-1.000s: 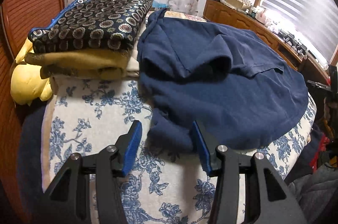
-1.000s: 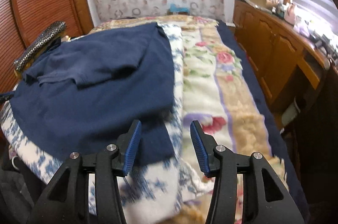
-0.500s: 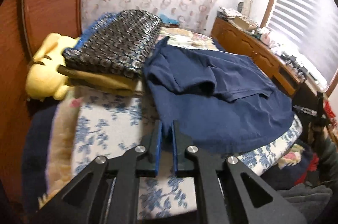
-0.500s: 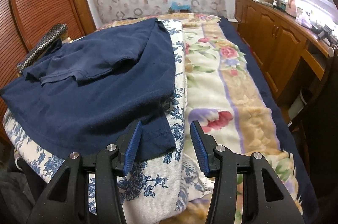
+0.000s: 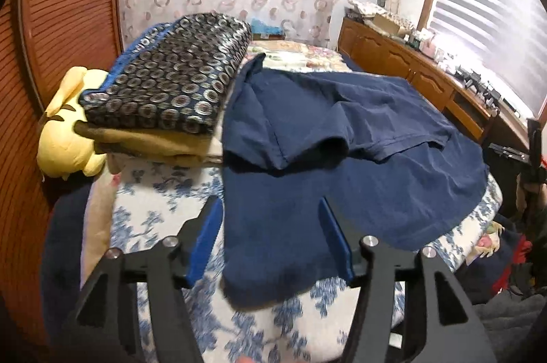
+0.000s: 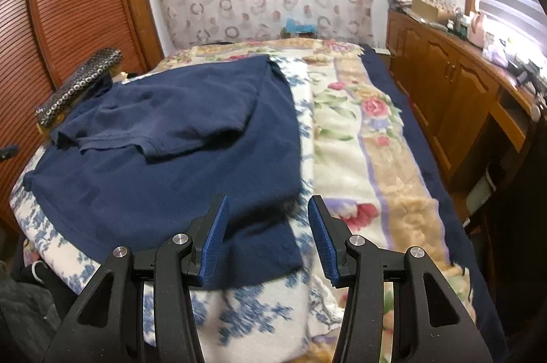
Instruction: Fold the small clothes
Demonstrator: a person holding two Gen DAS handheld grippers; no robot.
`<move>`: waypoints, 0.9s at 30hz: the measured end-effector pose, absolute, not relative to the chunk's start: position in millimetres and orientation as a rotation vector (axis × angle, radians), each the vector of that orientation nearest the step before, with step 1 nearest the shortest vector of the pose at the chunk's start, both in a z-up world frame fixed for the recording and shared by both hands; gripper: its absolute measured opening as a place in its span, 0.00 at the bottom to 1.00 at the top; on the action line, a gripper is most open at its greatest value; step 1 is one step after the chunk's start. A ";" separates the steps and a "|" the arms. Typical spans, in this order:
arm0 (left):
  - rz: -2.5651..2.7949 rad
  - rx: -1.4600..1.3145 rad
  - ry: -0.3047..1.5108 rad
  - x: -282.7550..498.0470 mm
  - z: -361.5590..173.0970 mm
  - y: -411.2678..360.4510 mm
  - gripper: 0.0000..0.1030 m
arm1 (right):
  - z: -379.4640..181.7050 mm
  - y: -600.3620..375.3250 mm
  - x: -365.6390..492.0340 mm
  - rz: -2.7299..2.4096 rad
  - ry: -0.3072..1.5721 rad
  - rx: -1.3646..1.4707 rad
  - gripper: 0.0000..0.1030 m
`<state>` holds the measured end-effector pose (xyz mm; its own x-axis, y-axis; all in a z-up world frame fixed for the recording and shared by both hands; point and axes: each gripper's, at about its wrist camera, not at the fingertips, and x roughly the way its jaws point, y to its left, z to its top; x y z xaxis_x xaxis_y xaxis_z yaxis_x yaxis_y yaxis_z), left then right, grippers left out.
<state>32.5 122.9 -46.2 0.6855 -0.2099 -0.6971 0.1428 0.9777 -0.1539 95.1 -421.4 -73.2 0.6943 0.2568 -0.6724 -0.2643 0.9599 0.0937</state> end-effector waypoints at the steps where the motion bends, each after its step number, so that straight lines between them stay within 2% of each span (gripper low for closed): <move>1: -0.205 -0.079 0.797 39.0 -49.5 118.5 0.57 | -72.2 -417.4 97.6 0.295 0.747 -0.016 0.50; 4: -0.200 -0.052 0.812 54.3 -55.9 109.8 0.57 | -72.0 -402.3 106.7 0.294 0.748 -0.046 0.55; 12: -0.187 -0.061 0.861 93.7 -73.9 104.2 0.57 | -77.0 -364.5 137.2 0.309 0.768 -0.125 0.55; 18: -0.170 -0.033 0.920 107.9 -95.2 99.9 0.57 | -80.4 -360.8 169.4 0.280 0.811 -0.068 0.56; 27: -0.152 0.019 0.889 103.9 -99.0 94.3 0.58 | -84.5 -352.7 203.9 0.318 0.863 -0.016 0.56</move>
<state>103.9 94.3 -99.0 0.6199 -0.1241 -0.7748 0.1399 0.9891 -0.0465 203.8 -352.7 -84.5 0.6057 0.2688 -0.7489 -0.2816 0.9527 0.1142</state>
